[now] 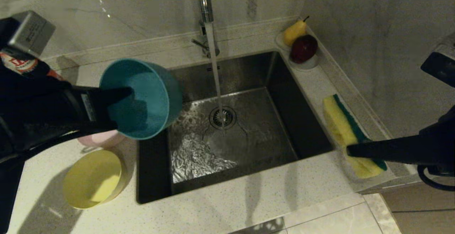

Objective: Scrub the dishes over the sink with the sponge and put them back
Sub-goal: Wipe the bowl

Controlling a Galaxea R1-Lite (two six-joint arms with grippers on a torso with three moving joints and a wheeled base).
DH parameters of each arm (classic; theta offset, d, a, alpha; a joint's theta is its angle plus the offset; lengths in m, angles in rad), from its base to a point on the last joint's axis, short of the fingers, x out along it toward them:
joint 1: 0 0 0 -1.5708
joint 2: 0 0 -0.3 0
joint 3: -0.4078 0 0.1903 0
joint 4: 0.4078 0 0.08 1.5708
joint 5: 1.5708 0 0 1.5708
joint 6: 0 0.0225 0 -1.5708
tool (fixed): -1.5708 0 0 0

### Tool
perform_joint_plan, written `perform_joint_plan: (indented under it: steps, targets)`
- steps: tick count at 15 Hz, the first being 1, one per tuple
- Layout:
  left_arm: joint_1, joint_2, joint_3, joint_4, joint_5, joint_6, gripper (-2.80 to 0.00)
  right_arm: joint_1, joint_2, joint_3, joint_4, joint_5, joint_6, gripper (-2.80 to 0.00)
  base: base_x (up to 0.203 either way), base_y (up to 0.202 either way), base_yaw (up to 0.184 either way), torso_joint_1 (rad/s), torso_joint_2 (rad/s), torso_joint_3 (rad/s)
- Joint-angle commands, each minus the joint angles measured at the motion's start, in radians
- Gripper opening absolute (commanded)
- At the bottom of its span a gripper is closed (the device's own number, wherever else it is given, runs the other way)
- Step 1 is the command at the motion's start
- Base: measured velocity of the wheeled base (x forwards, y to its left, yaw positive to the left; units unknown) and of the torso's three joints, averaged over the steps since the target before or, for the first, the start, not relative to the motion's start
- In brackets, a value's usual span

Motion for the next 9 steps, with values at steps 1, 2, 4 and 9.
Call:
perform_joint_plan:
  steps: [1, 2, 4, 9]
  targets:
    - [-0.020, -0.022, -0.007, 0.141, -0.005, -0.037, -2.80, 0.007, 0.006, -0.032, 0.016, 0.046, 0.007, -2.80, 0.000, 0.000, 0.000, 0.000, 0.00, 0.000]
    - [-0.055, -0.015, -0.010, 0.147, -0.004, -0.068, -2.80, 0.021, 0.016, -0.037, 0.023, 0.054, 0.008, -2.80, 0.000, 0.000, 0.000, 0.000, 0.00, 0.000]
    - [-0.120, 0.009, -0.002, 0.143, 0.006, -0.117, -2.80, 0.052, 0.049, -0.042, 0.024, 0.054, 0.007, -2.80, 0.000, 0.000, 0.000, 0.000, 0.00, 0.000]
    - [-0.178, 0.152, -0.005, -0.026, 0.143, -0.124, -2.80, 0.113, 0.151, -0.144, 0.018, 0.050, 0.006, -2.80, 0.000, 0.000, 0.000, 0.000, 0.00, 0.000]
